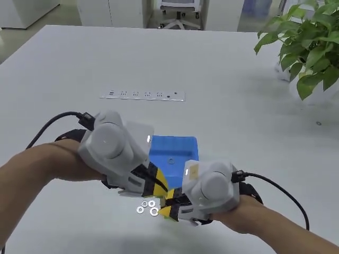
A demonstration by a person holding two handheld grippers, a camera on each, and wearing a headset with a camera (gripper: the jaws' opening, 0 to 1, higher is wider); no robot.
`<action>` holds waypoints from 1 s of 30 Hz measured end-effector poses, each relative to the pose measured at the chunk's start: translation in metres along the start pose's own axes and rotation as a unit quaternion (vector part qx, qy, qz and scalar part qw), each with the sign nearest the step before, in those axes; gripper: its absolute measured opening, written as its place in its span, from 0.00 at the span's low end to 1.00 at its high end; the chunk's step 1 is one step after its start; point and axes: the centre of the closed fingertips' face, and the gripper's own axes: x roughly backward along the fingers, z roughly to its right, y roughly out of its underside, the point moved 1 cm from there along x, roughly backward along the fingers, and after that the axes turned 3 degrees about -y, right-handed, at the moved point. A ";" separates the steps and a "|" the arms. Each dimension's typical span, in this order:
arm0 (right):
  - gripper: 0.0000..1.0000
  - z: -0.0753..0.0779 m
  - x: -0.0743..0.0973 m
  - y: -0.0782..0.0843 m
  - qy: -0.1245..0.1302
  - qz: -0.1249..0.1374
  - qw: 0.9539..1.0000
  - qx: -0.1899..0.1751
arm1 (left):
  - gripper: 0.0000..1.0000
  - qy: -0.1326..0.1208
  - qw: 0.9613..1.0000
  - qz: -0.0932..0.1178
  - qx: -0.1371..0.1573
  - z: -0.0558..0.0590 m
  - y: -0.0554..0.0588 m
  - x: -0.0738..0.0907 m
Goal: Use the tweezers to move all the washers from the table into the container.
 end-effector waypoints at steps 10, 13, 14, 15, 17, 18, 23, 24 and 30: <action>0.10 -0.005 0.006 -0.002 -0.003 -0.004 1.000 0.010 | 0.05 0.005 1.000 -0.002 0.002 0.004 -0.005 0.004; 0.10 -0.005 0.009 -0.005 0.000 -0.003 1.000 0.013 | 0.05 0.004 1.000 0.000 0.002 0.004 -0.008 0.007; 0.10 -0.005 0.010 -0.006 0.001 -0.003 1.000 0.013 | 0.05 0.003 1.000 0.000 0.001 0.003 -0.009 0.008; 0.10 -0.005 0.012 -0.008 0.001 -0.001 1.000 0.012 | 0.05 0.003 1.000 0.001 0.002 0.003 -0.011 0.010; 0.10 -0.005 0.014 -0.012 0.003 0.003 1.000 0.011 | 0.05 0.001 1.000 0.001 0.004 0.003 -0.013 0.014; 0.10 -0.005 0.016 -0.013 0.004 0.004 1.000 0.011 | 0.05 0.000 1.000 0.002 0.004 0.003 -0.015 0.015; 0.10 -0.005 0.021 -0.020 0.008 0.006 1.000 0.017 | 0.05 -0.004 1.000 0.004 0.003 0.002 -0.020 0.021; 0.10 -0.004 0.022 -0.021 0.008 0.006 1.000 0.019 | 0.05 -0.004 1.000 0.004 0.003 0.001 -0.021 0.022; 0.10 -0.001 0.030 -0.029 0.013 0.009 1.000 0.022 | 0.05 -0.009 1.000 0.005 0.003 -0.002 -0.030 0.030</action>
